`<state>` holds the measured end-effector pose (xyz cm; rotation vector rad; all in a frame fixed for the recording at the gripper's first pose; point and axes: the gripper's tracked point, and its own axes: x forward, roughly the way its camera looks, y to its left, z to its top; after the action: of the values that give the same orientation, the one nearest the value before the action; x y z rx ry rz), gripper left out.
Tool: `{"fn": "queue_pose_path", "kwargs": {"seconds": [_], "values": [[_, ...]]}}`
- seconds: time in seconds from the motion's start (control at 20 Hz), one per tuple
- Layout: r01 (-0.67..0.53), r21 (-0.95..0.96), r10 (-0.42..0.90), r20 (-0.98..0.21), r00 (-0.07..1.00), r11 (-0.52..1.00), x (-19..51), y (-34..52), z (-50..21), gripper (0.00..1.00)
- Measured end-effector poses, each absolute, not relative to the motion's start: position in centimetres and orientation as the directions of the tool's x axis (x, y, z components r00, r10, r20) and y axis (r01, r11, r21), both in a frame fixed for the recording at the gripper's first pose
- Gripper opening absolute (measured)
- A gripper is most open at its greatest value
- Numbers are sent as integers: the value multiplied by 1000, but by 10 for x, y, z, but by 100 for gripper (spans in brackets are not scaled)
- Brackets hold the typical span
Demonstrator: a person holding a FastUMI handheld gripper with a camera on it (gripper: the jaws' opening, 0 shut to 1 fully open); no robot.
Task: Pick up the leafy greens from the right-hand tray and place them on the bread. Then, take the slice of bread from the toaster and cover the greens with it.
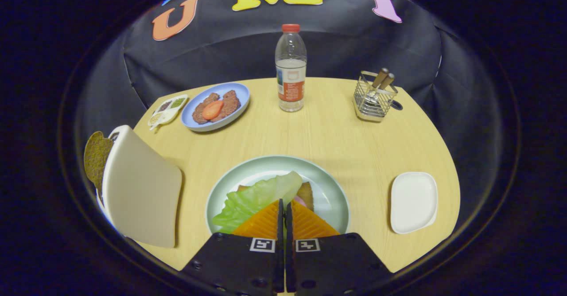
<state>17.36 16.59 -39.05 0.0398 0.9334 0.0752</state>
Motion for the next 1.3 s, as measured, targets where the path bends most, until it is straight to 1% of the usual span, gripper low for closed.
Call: {"fn": "queue_pose_path", "kwargs": {"seconds": [0.1, 0.3, 0.35, 0.4, 0.5, 0.65, 0.75, 0.9, 1.05, 1.3], "values": [[-66, 45, 75, -800, 596, 997, 178, 159, -395, 2], [-104, 30, 87, -792, 604, 994, 180, 155, -390, 16], [-105, 26, 85, -783, 616, 994, 178, 153, -382, 30], [-108, 26, 89, -771, 630, 994, 174, 152, -374, 35], [-124, 40, 112, -750, 652, 991, 163, 156, -353, 51], [-171, 44, 154, -687, 710, 984, 148, 171, -303, 85], [-191, 51, 179, -636, 751, 980, 137, 185, -268, 88], [-217, 74, 219, -586, 780, 973, 122, 218, -227, 97], [-233, 81, 237, -569, 787, 969, 116, 254, -201, 97], [-268, 116, 284, -586, 758, 956, 107, 329, -192, 96]]}}
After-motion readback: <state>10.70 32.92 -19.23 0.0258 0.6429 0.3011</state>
